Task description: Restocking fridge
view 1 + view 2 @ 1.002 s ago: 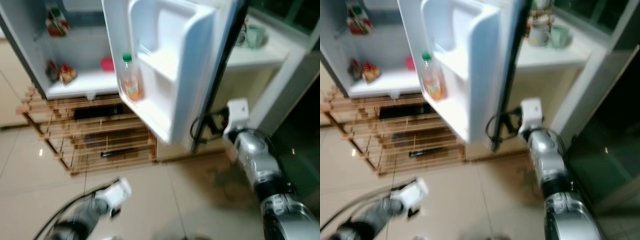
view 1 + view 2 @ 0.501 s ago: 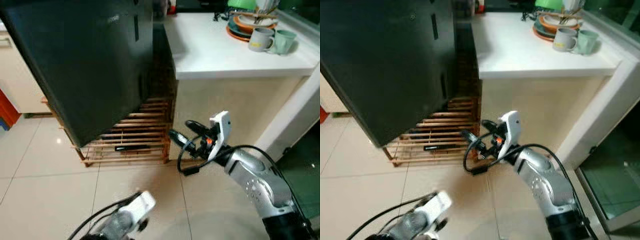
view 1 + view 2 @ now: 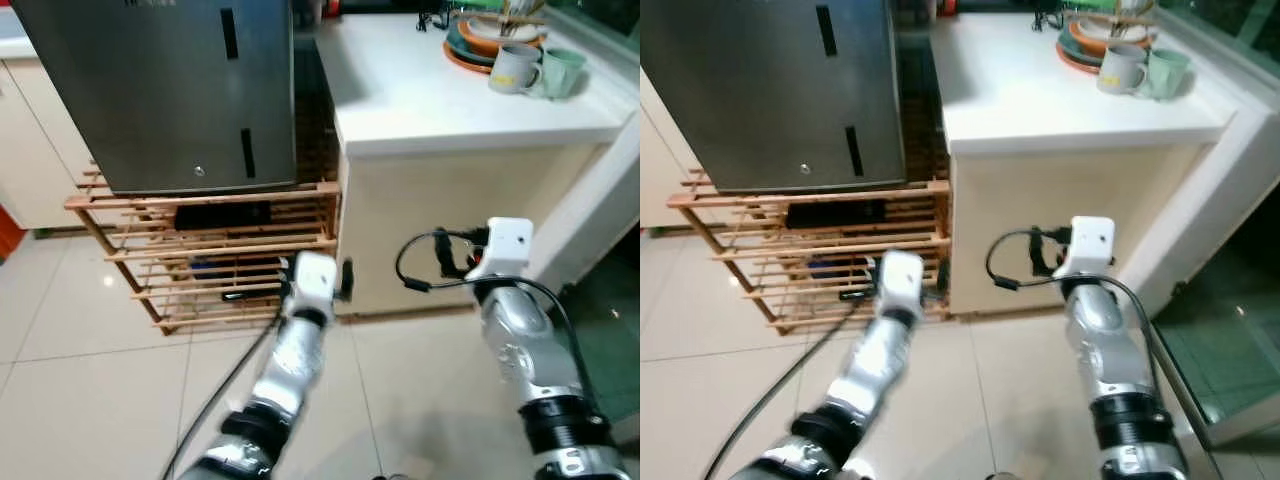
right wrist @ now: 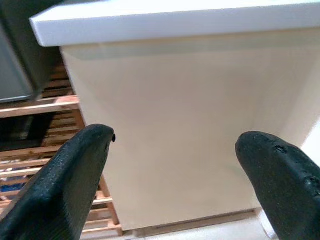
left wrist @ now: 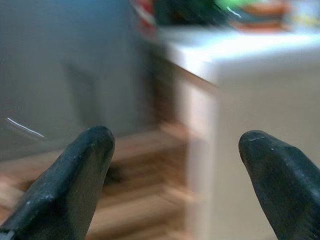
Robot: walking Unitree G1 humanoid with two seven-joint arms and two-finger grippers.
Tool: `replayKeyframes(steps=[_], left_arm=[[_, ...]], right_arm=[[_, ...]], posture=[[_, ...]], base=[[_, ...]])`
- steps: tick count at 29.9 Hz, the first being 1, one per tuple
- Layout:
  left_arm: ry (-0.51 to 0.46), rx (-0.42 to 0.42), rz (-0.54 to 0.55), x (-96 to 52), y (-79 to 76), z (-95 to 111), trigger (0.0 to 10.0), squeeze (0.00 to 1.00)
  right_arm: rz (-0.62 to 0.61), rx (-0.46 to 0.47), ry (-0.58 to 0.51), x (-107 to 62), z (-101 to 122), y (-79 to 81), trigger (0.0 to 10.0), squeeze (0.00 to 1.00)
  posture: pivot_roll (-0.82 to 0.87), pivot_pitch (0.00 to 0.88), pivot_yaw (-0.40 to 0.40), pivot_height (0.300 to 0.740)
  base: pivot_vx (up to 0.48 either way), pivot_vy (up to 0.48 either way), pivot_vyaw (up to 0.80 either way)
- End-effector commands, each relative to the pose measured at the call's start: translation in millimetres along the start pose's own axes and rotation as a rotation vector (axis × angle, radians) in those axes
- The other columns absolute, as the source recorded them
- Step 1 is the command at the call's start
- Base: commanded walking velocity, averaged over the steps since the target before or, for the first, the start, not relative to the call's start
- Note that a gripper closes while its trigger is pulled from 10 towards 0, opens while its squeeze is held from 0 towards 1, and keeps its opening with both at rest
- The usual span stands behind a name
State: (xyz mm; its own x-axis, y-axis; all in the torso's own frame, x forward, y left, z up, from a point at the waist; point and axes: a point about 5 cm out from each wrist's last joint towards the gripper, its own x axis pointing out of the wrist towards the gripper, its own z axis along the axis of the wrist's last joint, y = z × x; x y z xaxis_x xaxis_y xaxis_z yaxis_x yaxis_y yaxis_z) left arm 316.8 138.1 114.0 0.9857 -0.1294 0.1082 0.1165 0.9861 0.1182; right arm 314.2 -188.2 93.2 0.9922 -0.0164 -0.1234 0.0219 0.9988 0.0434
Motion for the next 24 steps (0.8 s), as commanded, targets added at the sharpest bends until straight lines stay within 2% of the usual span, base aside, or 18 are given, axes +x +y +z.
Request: replayKeyframes(steps=[1, 7, 10, 12, 17, 18, 19, 20, 21, 22, 24], left_arm=[[-0.085, -0.009, 0.014, 2.9, 21.8, 28, 10.0, 0.00], [-0.101, 0.054, 0.101, 6.4, 23.4, 36, 10.0, 0.00], [-0.051, 0.043, 0.134, 5.5, 26.7, 36, 10.0, 0.00], [-0.017, 0.033, 0.107, 4.0, 24.7, 39, 10.0, 0.00], [-0.014, 0.029, 0.091, 4.2, 20.9, 40, 10.0, 0.00], [0.000, 0.035, 0.084, 3.6, 20.0, 37, 10.0, 0.00], [0.000, 0.035, 0.084, 3.6, 20.0, 37, 10.0, 0.00], [0.017, 0.034, 0.084, 2.6, 21.4, 35, 10.0, 0.00], [0.027, 0.033, 0.083, 2.1, 22.1, 34, 10.0, 0.00], [0.035, 0.033, 0.083, 1.8, 22.5, 33, 10.0, 0.00], [0.043, 0.042, 0.072, 2.7, 22.2, 33, 10.0, 0.00]], right_arm=[[-0.024, -0.008, -0.002, 0.7, -3, -3.2, 10.0, 0.00], [-0.047, -0.006, -0.033, 4.2, 1, -6.0, 10.0, 0.00], [-0.041, -0.003, -0.056, 4.5, 4, -4.8, 10.0, 0.00], [-0.035, -0.009, -0.068, 4.0, 4, -4.6, 10.0, 0.00], [-0.056, -0.034, -0.065, 3.0, 2, -8.5, 10.0, 0.00], [-0.143, -0.092, -0.048, 3.6, 0, -18.9, 10.0, 0.00], [-0.143, -0.092, -0.048, 3.6, 0, -18.9, 10.0, 0.00], [-0.143, -0.010, -0.035, 4.9, -2, -20.2, 10.0, 0.00], [-0.142, 0.020, -0.049, 4.5, -1, -20.3, 10.0, 1.00], [-0.134, 0.036, -0.062, 4.1, 1, -19.7, 10.0, 1.00], [-0.122, 0.010, -0.072, 4.4, 2, -16.7, 10.0, 1.00]], posture=[[0.00, 0.000, 0.002, 0.740], [0.00, 0.000, 0.004, 0.740], [-0.02, 0.000, 0.009, 0.740], [-0.03, 0.000, 0.009, 0.740], [-0.03, 0.000, 0.011, 0.740], [-0.03, 0.000, 0.012, 0.740], [-0.03, 0.000, 0.012, 0.740], [-0.03, 0.000, 0.015, 0.740], [-0.03, 0.000, 0.017, 0.740], [-0.03, 0.000, 0.017, 0.740], [-0.03, 0.000, 0.017, 0.740]], base=[[0.000, 0.000, 0.00], [0.000, 0.359, 0.00], [0.000, 0.440, 0.00], [0.000, 0.459, 0.00], [0.000, 0.471, 0.00], [0.000, 0.476, 0.00], [0.000, 0.476, 0.00], [0.000, 0.480, 0.00], [0.000, 0.480, 0.00], [0.000, 0.480, 0.00], [0.000, 0.480, 0.00]])
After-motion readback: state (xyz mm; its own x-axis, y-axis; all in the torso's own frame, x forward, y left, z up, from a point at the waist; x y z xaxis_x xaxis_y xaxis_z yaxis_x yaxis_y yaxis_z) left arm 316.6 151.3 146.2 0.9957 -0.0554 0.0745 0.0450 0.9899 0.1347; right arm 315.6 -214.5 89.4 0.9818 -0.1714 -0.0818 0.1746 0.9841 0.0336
